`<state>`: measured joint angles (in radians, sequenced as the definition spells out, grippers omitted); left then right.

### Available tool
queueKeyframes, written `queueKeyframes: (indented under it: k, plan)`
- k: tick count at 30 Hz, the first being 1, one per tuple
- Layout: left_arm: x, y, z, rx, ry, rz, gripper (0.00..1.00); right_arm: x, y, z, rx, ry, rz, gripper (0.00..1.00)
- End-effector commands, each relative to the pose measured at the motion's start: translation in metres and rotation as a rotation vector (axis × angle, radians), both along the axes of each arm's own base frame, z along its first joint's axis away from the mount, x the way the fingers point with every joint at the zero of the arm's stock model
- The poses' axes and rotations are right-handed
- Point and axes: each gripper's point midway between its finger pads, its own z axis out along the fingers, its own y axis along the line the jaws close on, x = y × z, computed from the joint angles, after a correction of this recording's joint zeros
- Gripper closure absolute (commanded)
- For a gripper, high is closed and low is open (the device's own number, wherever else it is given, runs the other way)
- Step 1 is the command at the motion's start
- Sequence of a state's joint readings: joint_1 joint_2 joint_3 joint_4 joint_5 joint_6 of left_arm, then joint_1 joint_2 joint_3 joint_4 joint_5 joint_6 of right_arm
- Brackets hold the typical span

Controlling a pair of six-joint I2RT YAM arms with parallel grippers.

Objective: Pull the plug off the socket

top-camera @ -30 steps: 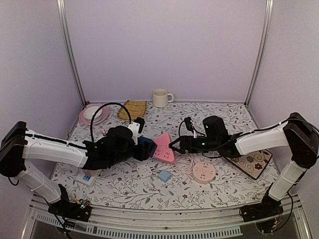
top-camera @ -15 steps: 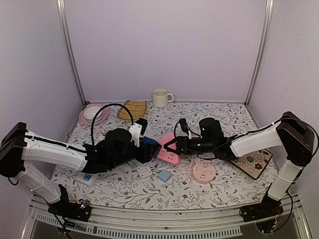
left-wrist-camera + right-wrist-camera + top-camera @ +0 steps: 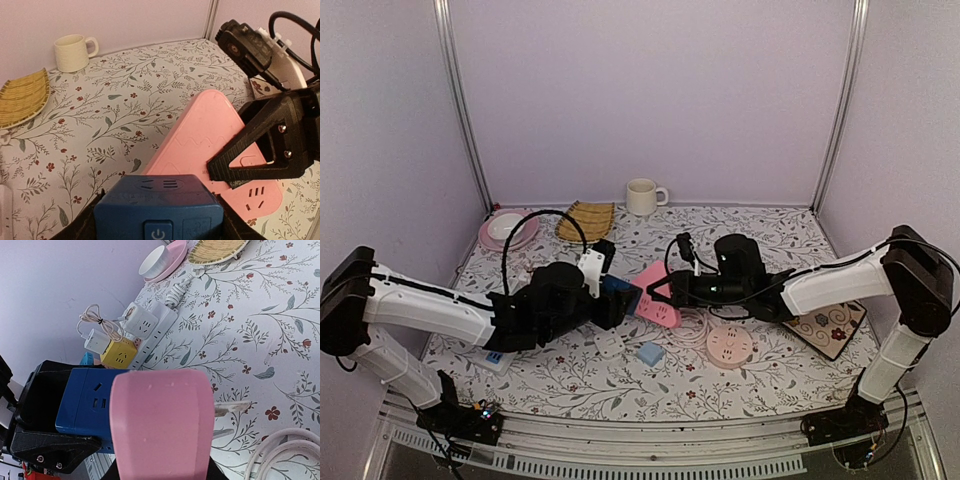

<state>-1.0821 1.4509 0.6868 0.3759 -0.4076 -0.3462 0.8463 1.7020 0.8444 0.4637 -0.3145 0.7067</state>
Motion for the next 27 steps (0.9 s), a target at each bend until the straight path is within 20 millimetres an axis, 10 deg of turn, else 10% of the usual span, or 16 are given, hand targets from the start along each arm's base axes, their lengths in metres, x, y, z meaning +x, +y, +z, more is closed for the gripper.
queueKeyframes:
  k: [1, 16, 27]
  plan:
    - [-0.012, -0.018, 0.057, -0.163, -0.111, -0.057, 0.61, 0.036, -0.036, -0.024, -0.200, -0.070, -0.218, 0.94]
    - [-0.018, -0.007, 0.108, -0.281, -0.235, -0.117, 0.57, 0.096, -0.054, -0.020, -0.174, -0.073, -0.228, 0.97]
    - [0.016, 0.004, 0.075, -0.220, -0.107, -0.016, 0.57, 0.121, -0.046, -0.026, -0.162, -0.079, -0.177, 0.96]
